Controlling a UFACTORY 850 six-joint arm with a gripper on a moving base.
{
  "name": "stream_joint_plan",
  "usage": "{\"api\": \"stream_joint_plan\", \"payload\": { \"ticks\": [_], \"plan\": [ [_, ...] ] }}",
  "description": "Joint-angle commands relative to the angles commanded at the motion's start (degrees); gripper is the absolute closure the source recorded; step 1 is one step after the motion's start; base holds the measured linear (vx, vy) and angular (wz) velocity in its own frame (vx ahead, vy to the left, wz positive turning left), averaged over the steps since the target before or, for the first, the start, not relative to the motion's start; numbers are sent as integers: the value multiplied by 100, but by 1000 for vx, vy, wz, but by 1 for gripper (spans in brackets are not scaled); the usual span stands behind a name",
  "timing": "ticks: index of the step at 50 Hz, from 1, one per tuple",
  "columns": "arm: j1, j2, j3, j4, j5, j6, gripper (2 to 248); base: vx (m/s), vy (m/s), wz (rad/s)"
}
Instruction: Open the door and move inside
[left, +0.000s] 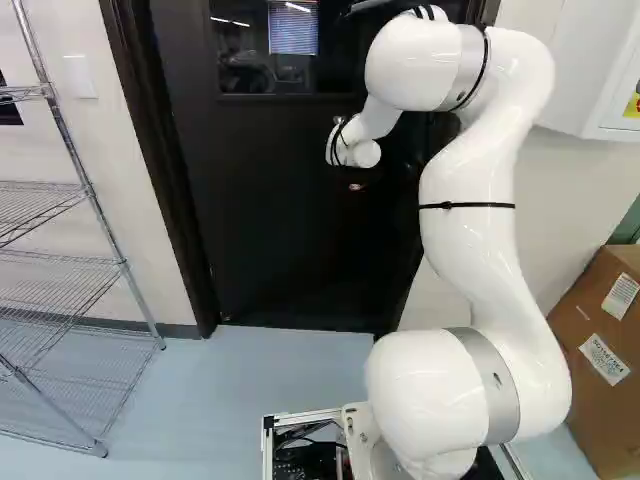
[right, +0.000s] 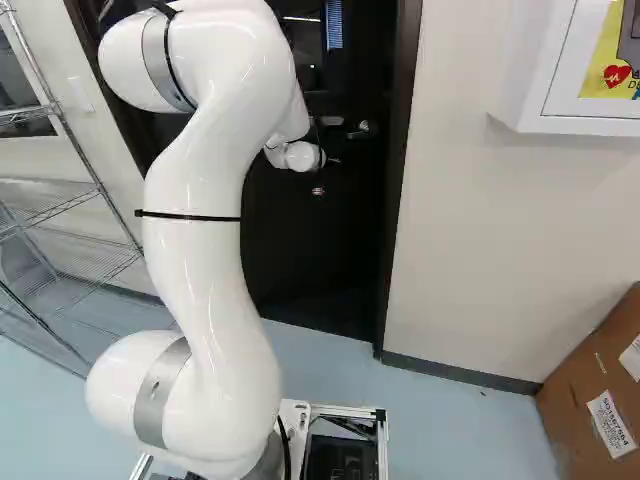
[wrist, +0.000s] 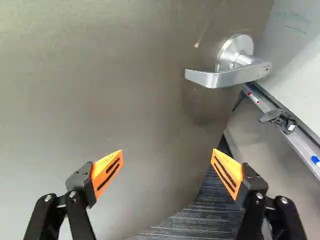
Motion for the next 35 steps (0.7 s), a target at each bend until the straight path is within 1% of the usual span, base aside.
{"api": "stream_joint_plan", "payload": {
  "ticks": [6, 14, 29, 35],
  "plan": [
    [79, 1, 1, -287, -43, 0, 3, 0, 0, 0],
    [186, -103, -134, -690, -105, 0, 3, 0, 0, 0],
    [285, -474, -623, -1444, -296, 0, 3, 0, 0, 0],
    [313, -640, -846, -1588, -331, 0, 3, 0, 0, 0]
  ]
}}
